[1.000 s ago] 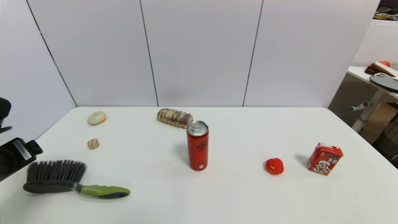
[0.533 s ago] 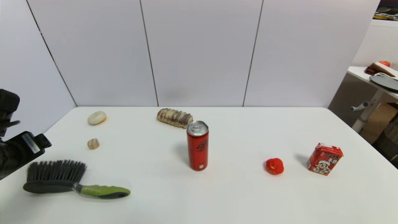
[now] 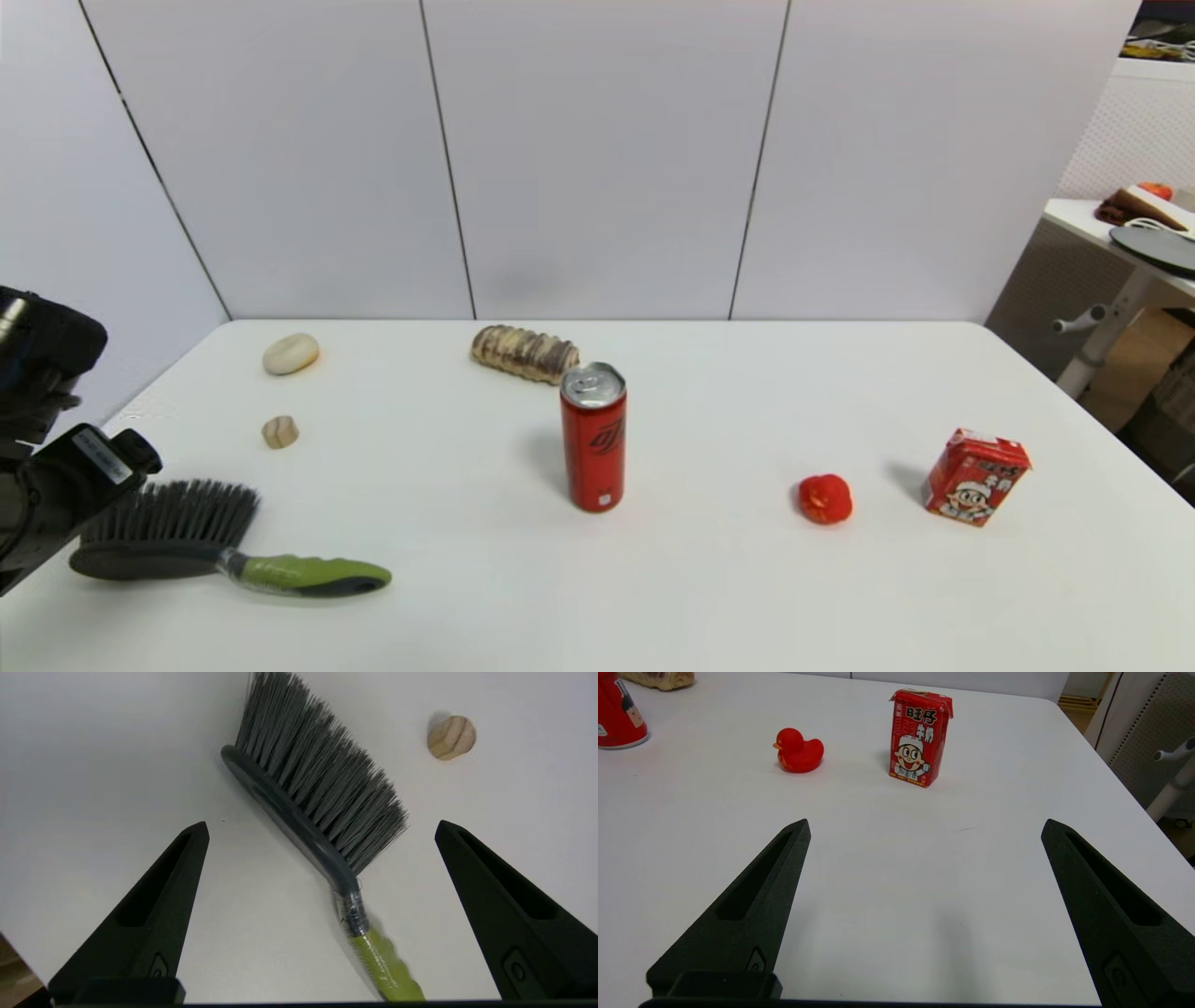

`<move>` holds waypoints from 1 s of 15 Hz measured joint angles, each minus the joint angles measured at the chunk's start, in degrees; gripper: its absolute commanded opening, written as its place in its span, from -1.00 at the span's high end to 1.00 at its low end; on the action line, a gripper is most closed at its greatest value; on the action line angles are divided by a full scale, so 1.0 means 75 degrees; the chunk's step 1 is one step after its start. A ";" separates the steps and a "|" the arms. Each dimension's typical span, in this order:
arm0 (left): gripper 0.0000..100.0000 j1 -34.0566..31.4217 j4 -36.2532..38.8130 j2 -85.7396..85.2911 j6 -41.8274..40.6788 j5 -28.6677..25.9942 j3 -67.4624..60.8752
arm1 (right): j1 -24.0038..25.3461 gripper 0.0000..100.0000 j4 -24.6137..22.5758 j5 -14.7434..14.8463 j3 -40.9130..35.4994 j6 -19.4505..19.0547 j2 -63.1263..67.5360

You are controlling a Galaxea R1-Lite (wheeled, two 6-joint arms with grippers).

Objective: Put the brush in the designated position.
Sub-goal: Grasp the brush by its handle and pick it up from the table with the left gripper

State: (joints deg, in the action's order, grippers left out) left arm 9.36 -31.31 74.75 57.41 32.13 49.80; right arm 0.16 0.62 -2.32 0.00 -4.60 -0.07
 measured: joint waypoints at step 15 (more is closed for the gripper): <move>-1.00 0.1515 -0.0819 0.1855 0.2059 0.0375 0.0189 | 0.0000 -1.00 0.0000 0.0000 0.0000 0.0003 0.0000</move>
State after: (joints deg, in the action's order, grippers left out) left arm 20.72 -37.45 88.66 72.85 34.95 51.21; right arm 0.16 0.62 -2.32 0.00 -4.57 -0.07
